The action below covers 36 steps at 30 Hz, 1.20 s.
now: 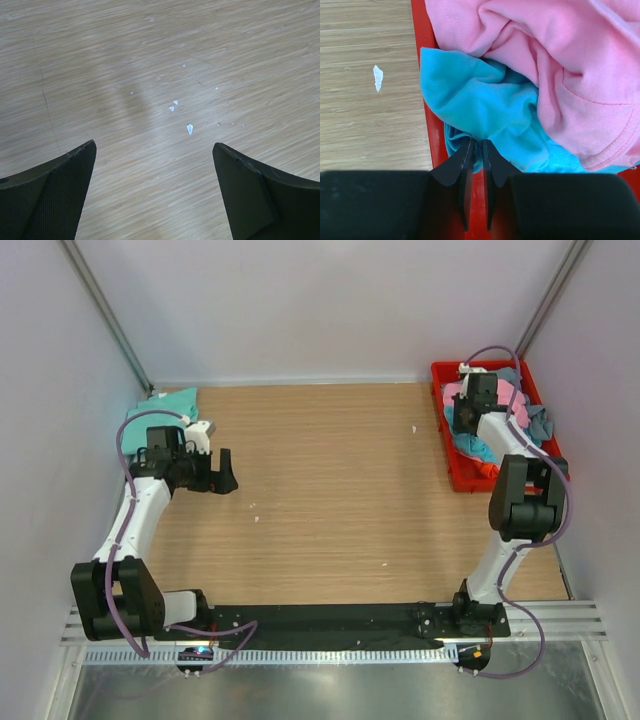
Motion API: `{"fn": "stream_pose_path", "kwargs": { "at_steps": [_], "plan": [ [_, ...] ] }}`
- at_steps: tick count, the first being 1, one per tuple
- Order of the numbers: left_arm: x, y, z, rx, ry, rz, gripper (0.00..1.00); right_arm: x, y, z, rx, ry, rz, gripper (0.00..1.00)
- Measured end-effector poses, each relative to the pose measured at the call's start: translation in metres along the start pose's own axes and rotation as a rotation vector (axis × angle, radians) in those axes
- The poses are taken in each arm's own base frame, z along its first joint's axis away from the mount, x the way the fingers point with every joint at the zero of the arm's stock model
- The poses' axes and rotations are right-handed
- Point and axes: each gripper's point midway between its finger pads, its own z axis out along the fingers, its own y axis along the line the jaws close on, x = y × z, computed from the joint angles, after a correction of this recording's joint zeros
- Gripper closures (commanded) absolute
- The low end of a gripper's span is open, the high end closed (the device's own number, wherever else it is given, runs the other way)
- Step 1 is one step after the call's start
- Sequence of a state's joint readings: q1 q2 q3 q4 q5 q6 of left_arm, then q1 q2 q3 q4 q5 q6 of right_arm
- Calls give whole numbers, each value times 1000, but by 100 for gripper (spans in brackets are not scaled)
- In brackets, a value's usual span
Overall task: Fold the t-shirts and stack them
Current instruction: Grab the tshirt from the pile, then move the tshirt to the center of the board
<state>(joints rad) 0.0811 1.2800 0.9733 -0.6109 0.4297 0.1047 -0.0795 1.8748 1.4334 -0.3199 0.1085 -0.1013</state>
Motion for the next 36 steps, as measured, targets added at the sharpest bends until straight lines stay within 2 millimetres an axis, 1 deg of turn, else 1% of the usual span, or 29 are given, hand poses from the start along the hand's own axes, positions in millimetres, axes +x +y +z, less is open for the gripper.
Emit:
{"fn": "stream_pose_path", "kwargs": {
  "at_steps": [1,2,3,6,9,10,12,13,14,16,17,18,19,20,21,22,23,24,25,26,27,28,30,31,33,36],
  "plan": [
    [0,0,0,0,0,0,0,1,-1,0,-2,2,2,85],
    [0,0,0,0,0,0,0,1,-2,0,-3,3,4,93],
    [0,0,0,0,0,0,0,1,-3,0,-4,4,5,98],
    [0,0,0,0,0,0,1,2,-5,0,-9,4,17,98],
    [0,0,0,-2,0,0,0,0,-5,-5,-20,2,18,98],
    [0,0,0,-2,0,0,0,-3,-5,-9,-23,-6,18,98],
    [0,0,0,-2,0,0,1,-14,-5,-28,-35,-27,18,98],
    [0,0,0,-2,0,0,0,-24,-5,-41,-44,-46,19,98],
    [0,0,0,-2,0,0,0,-39,-6,-54,-54,-78,20,99],
    [0,0,0,-3,0,0,0,-81,-8,-90,-76,-178,22,99],
    [0,0,0,-3,0,0,0,-109,-10,-115,-90,-251,22,98],
    [0,1,0,-3,0,0,1,-131,-11,-137,-101,-318,21,99],
    [0,1,0,-3,0,0,0,-160,-11,-173,-126,-410,16,98],
    [0,1,0,-4,0,0,0,-182,-11,-201,-142,-489,9,99],
    [0,1,0,-5,0,0,0,-203,-11,-238,-161,-578,0,98],
    [0,2,0,-9,0,-1,1,-219,-10,-276,-188,-661,-13,99],
    [0,2,0,-11,1,-1,1,-230,-7,-312,-220,-740,-31,98],
    [0,2,0,-11,1,-2,1,-237,-4,-348,-252,-813,-50,99],
    [0,2,0,-11,1,-4,0,-239,1,-373,-284,-862,-67,99],
    [0,2,0,-12,1,-6,1,-238,8,-403,-333,-916,-89,98],
    [0,2,0,-12,0,-8,0,-235,15,-429,-383,-959,-107,99],
    [0,1,-1,-12,-3,-11,0,-231,23,-450,-435,-991,-122,99],
    [-1,1,-2,-13,-9,-13,0,-224,39,-478,-544,-1026,-144,98],
    [-2,1,-3,-16,-16,-11,0,-220,49,-496,-621,-1044,-150,98],
    [-4,1,-5,-22,-32,-6,0,-216,63,-517,-739,-1063,-151,99],
    [-6,1,-6,-25,-44,-2,0,-219,79,-537,-912,-1066,-141,99]
  ]
}}
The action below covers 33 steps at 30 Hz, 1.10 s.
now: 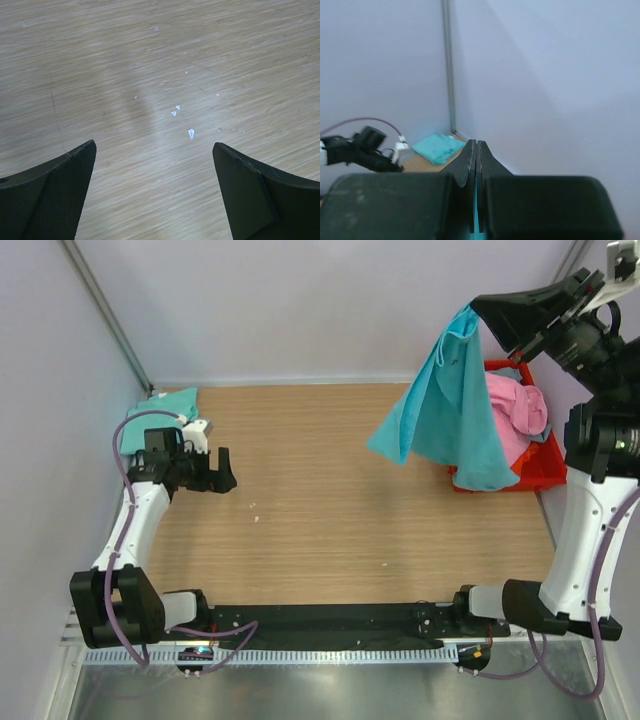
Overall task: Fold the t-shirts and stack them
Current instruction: Move the tshirt to the center of the board
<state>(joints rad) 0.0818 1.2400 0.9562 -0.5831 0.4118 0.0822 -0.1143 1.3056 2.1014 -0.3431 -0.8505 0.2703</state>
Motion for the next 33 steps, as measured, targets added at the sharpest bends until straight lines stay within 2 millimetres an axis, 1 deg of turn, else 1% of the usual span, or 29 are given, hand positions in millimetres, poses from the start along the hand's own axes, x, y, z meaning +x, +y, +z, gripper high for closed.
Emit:
{"fn": "stream_pose_path", "kwargs": {
  "at_steps": [1,3,5,6,8,10,11,13,14,15,16,17,18,19,20,21,22,23,24,25,26,27,28,30,32,33],
  "plan": [
    [0,0,0,-1,-3,0,1,-6,3,4,-38,-21,26,99],
    [-1,0,1,-1,-5,-2,1,-22,2,12,-98,-68,51,99],
    [-1,1,1,-6,-8,-6,0,-28,-7,21,-132,-100,73,98],
    [-2,2,1,-11,-12,-12,0,-29,-14,25,-143,-109,89,99],
    [-5,5,2,-26,-20,-14,0,-21,-25,33,-160,-108,142,99],
    [-6,7,2,-42,-27,-14,0,-2,-38,41,-168,-91,214,98],
    [-7,9,1,-50,-32,-13,0,13,-43,44,-169,-75,254,99],
    [-10,10,-1,-60,-44,-10,0,51,-55,53,-163,-25,340,98],
    [-12,9,-2,-61,-53,-9,1,80,-64,58,-150,18,385,98],
    [-14,8,-4,-58,-64,-9,0,114,-71,65,-133,76,436,98],
    [-16,5,-6,-50,-73,-10,0,143,-75,71,-120,128,476,97],
    [-18,2,-7,-33,-83,-11,0,185,-84,80,-82,201,502,91],
    [-21,-4,-9,-6,-96,-11,0,227,-87,85,-53,287,529,88],
    [-23,-10,-10,24,-107,-12,1,269,-85,89,-31,374,549,86],
    [-25,-15,-12,50,-115,-15,2,316,-79,91,-20,478,568,83],
    [-29,-22,-13,87,-125,-19,3,353,-68,88,-24,568,589,78],
    [-33,-28,-14,121,-135,-17,4,394,-51,82,-38,680,613,71],
    [-39,-34,-17,156,-146,-15,4,428,-33,72,-55,785,638,64],
    [-44,-40,-19,187,-156,-11,4,452,-17,61,-74,877,652,62],
    [-53,-46,-21,219,-171,-4,4,468,-2,51,-94,951,653,61],
    [-59,-49,-23,239,-181,-1,4,476,6,43,-104,996,642,59],
    [-65,-53,-23,262,-189,5,3,482,9,35,-93,1035,622,58],
    [-70,-57,-23,286,-194,12,1,483,7,29,-73,1057,589,57],
    [-75,-64,-19,329,-189,17,0,481,-8,11,-8,1072,511,56],
    [-74,-71,-11,366,-162,18,0,477,-24,-11,67,1089,442,55],
    [-70,-75,-4,384,-135,19,1,474,-32,-23,106,1099,409,55]
  ]
}}
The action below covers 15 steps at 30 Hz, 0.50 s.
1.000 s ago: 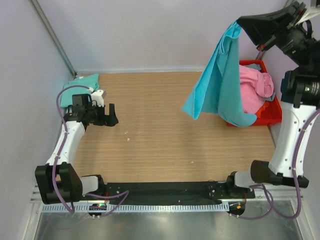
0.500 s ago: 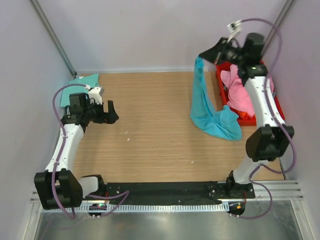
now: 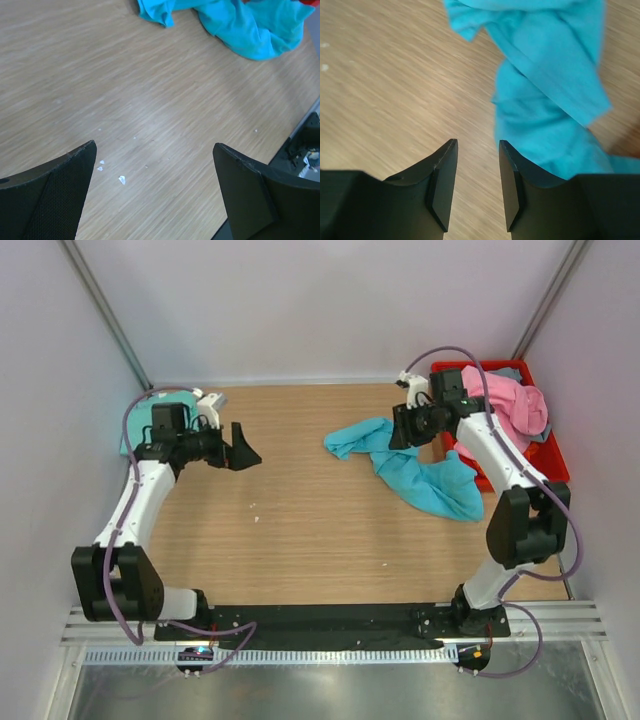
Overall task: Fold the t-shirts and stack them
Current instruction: Move the tshirt to the center of the board
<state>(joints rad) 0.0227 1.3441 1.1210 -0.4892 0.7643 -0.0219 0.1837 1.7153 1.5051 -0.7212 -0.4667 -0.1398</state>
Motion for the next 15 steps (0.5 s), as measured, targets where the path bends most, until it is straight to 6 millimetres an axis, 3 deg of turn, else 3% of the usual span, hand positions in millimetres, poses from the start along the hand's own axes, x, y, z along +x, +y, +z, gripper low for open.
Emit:
{"fn": "stream_pose_path", "kwargs": {
  "at_steps": [3,8,15],
  "plan": [
    [18,-6,26,45,94,-20,0,15,-28,-23,137,-8,-9,53],
    [54,-1,65,43,246,-62,0,38,-74,-45,308,-6,55,49],
    [93,25,84,-68,386,-120,1,66,-157,-77,492,-29,296,49]
  ]
}}
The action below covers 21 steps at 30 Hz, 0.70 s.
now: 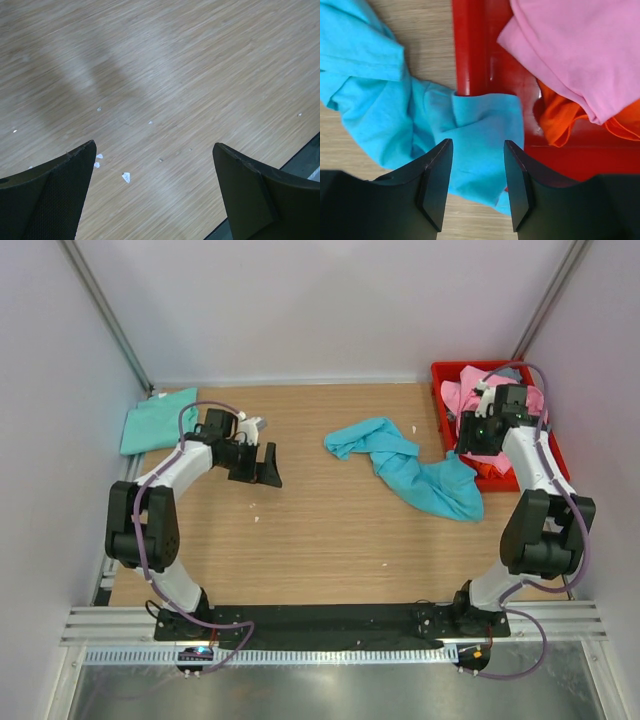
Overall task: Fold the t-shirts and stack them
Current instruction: Move the tshirt to the center of the board
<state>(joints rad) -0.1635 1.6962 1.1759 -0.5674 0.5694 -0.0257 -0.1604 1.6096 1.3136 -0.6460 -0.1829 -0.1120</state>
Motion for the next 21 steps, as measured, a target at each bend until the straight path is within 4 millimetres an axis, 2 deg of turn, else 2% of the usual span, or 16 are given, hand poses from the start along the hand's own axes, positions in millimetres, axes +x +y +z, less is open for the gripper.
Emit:
{"fn": "stream_pose_path", "kwargs": {
  "at_steps": [4,10,13,17,21],
  "plan": [
    [3,5,0,-30,12,-8,0,7,-20,7,30,23,67,49],
    [5,5,-1,-31,21,-15,0,26,-26,30,7,115,128,50],
    [5,5,-2,-36,23,-16,1,26,-25,31,-9,118,141,53],
    [6,6,-2,-44,26,-18,0,27,-21,31,-37,123,150,76],
    [3,7,-3,-48,22,-15,0,27,-17,29,-69,125,149,90]
  ]
}}
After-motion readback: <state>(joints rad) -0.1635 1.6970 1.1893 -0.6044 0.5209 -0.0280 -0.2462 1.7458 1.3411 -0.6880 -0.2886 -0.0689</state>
